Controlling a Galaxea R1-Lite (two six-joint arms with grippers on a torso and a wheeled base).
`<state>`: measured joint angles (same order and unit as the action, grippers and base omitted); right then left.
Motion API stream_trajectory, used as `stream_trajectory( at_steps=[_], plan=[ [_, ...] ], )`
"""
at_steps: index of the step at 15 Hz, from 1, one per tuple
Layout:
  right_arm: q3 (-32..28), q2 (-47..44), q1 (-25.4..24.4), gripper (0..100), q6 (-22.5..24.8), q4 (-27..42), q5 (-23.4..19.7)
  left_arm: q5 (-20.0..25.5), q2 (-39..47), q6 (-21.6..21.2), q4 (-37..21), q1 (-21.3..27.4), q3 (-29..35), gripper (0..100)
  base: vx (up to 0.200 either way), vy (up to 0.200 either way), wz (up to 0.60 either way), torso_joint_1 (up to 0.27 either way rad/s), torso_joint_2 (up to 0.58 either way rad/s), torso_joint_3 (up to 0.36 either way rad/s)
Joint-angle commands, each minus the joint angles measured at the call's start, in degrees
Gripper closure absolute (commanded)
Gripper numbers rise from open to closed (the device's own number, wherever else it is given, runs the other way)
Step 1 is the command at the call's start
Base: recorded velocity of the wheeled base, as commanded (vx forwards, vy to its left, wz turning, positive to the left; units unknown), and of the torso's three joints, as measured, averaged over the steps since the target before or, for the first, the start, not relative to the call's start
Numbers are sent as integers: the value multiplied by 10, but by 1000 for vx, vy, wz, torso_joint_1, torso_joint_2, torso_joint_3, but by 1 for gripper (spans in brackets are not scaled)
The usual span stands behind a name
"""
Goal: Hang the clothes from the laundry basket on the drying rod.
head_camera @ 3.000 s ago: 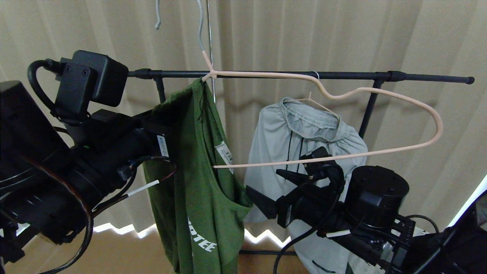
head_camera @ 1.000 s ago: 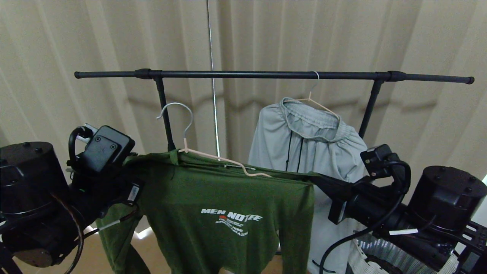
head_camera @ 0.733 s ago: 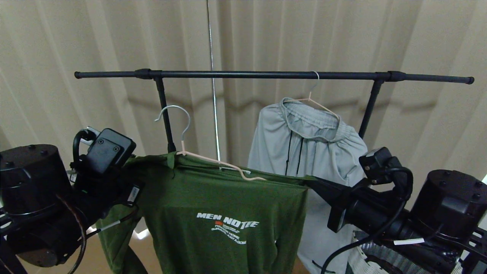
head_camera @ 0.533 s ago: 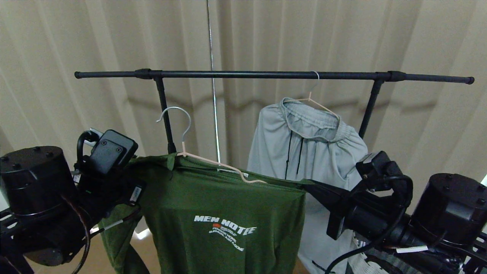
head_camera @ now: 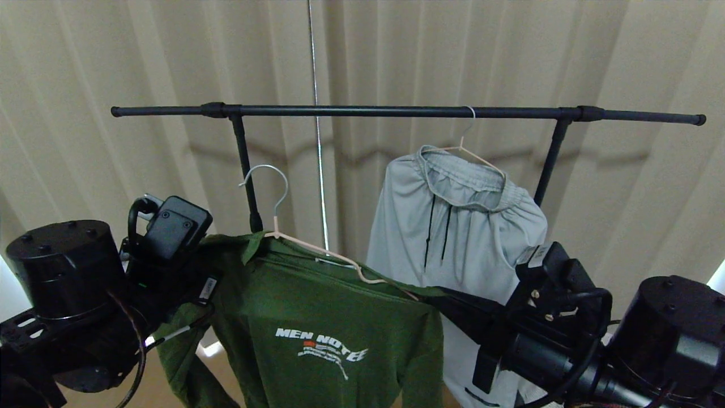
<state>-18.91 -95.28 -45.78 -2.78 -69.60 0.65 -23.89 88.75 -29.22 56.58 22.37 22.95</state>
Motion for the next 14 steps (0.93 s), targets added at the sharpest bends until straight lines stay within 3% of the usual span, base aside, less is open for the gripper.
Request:
stream_trajectory(
  at_steps=[1,9,14],
  plan=[
    [-1,1,-12,0,0,4,0,-2,1,0,0,2,0,100,0,0,0,0,0,0],
    [-39,2,-17,0,4,12,1,-17,-84,5,-4,6,4,100,0,0,0,0,0,0],
    [-150,-20,-17,0,57,82,0,-17,-102,55,-13,23,-5,100,0,0,0,0,0,0]
  ],
)
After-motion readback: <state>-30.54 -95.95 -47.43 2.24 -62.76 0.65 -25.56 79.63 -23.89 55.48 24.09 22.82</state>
